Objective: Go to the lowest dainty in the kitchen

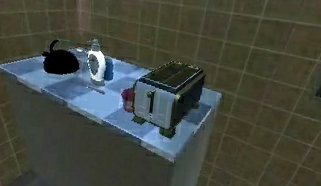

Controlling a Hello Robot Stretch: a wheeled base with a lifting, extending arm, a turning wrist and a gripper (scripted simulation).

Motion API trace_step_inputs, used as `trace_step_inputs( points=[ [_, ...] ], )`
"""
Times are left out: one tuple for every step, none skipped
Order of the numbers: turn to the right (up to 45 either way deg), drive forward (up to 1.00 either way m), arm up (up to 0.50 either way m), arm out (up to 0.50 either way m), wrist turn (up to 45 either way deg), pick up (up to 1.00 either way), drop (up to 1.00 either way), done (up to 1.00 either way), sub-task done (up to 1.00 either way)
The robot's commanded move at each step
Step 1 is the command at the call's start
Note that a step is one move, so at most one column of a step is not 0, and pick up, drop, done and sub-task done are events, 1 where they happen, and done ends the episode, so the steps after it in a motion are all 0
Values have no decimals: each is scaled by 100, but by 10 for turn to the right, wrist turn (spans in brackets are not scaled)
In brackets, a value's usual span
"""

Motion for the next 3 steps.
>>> trace_step_inputs(
  points=[
    [450, 0, 0, 0, 0, 0, 0, 0, 0],
    [450, 0, 0, 0, 0, 0, 0, 0, 0],
    [300, 0, 0, 0, 0, 0, 0, 0, 0]
  ],
)
